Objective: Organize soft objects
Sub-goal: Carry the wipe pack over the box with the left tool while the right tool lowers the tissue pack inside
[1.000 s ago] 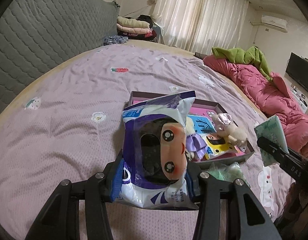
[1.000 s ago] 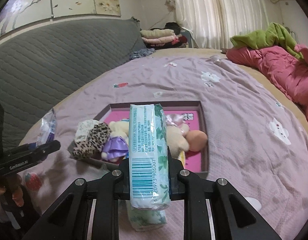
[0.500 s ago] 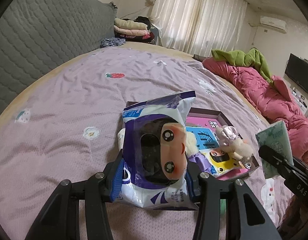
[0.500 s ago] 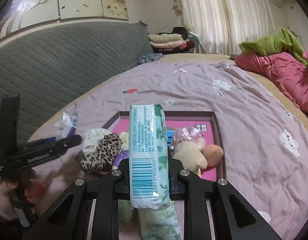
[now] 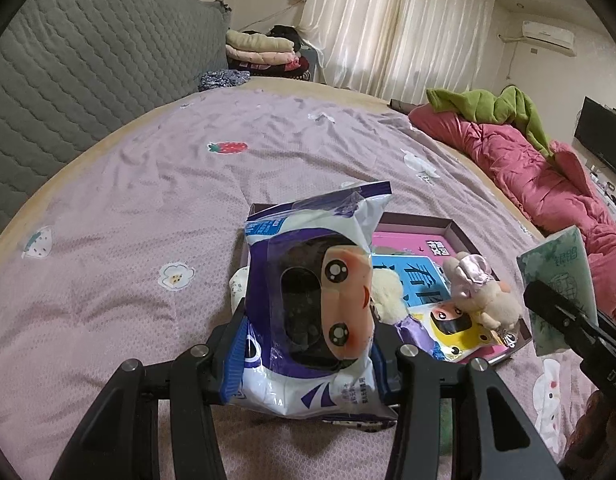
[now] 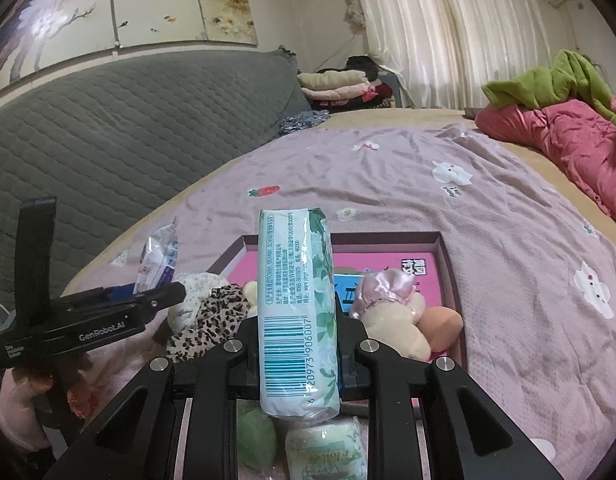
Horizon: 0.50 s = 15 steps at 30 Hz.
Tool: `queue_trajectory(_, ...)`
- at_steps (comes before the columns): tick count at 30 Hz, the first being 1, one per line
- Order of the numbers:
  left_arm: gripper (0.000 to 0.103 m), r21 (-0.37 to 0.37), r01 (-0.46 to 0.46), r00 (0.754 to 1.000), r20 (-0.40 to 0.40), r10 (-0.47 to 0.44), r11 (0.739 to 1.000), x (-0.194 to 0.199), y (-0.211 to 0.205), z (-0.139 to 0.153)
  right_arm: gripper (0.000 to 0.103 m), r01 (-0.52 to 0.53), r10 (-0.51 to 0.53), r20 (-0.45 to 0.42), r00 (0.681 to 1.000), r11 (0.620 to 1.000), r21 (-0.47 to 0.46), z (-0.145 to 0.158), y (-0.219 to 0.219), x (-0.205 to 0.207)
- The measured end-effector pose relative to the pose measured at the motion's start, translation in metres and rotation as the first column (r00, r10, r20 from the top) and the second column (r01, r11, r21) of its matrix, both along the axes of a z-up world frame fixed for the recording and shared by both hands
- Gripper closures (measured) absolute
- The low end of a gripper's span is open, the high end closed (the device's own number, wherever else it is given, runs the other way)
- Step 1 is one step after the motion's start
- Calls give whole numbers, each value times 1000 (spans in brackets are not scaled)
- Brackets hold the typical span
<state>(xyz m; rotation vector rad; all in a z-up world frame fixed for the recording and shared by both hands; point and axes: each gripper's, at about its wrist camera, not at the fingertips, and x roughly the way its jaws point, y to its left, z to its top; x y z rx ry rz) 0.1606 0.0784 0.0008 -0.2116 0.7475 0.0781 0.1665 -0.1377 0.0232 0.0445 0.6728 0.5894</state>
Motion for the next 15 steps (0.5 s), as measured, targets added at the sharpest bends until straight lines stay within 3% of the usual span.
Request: queue_trajectory(15,53,5,35,995,-91,-34,999,27,-9,-26,80,-42,43,-36,998,999,6,-13,27,23)
